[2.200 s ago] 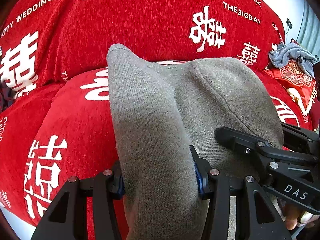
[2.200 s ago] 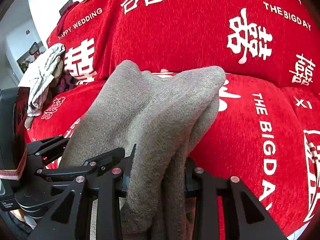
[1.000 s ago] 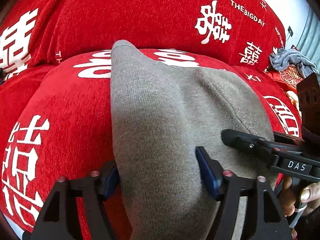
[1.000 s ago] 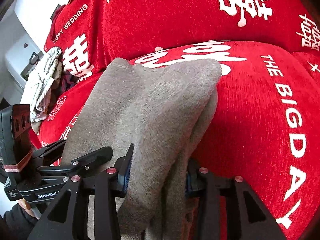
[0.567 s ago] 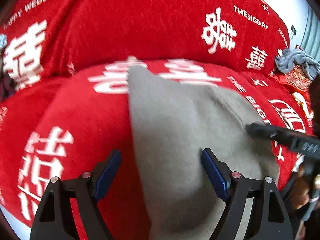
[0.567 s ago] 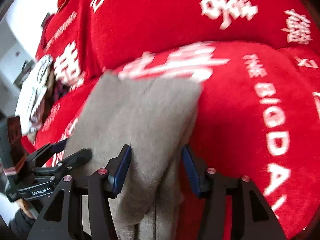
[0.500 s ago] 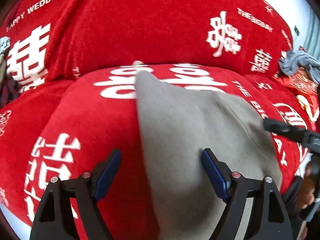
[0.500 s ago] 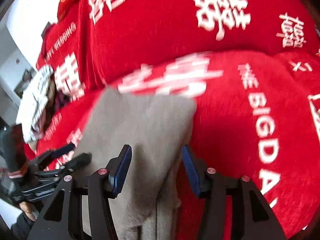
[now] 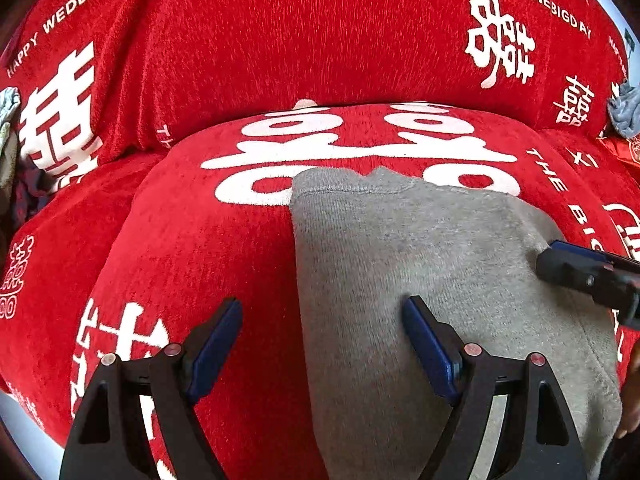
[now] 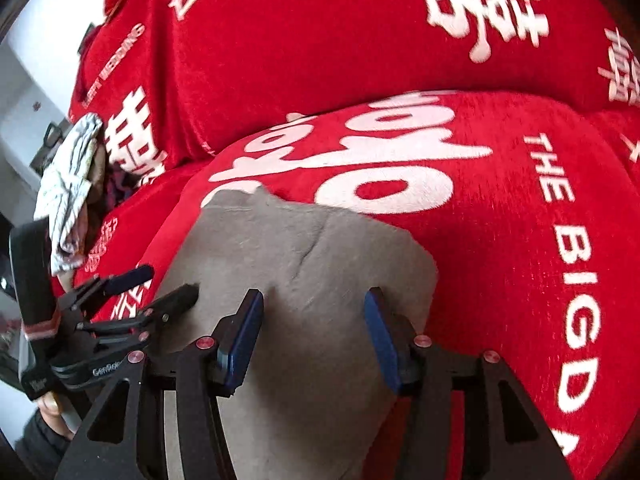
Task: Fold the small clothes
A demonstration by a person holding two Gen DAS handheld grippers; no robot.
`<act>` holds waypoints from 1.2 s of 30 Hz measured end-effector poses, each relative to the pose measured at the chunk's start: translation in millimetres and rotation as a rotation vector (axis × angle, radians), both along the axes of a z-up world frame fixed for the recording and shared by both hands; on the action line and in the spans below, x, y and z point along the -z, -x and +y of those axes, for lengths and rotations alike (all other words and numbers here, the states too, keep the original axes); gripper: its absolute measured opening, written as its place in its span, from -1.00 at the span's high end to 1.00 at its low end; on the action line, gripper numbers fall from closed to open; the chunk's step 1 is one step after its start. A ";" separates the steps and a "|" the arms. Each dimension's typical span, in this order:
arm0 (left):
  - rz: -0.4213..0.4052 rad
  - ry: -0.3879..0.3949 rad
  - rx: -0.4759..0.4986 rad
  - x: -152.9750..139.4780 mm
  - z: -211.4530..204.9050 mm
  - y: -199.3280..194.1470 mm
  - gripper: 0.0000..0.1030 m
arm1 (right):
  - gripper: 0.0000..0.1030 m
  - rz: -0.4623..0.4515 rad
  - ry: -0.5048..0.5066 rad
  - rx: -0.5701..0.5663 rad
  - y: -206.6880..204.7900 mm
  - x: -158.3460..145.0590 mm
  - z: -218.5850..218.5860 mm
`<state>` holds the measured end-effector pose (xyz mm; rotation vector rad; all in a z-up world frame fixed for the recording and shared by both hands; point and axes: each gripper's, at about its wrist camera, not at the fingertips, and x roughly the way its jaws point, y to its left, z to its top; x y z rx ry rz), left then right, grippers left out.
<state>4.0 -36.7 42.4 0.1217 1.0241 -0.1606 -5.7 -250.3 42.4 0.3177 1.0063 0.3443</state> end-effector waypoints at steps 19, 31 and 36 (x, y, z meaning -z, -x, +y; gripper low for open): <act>-0.048 0.013 0.009 -24.6 7.4 29.9 -0.66 | -0.11 -0.131 0.046 -0.104 47.3 -31.9 19.7; -0.069 0.024 -0.003 -16.1 18.1 73.3 -0.66 | -0.10 -0.156 0.106 -0.169 104.4 -13.7 27.2; -0.074 0.038 -0.011 -25.2 17.7 83.3 -0.66 | -0.11 -0.161 0.131 -0.154 114.8 -19.1 25.6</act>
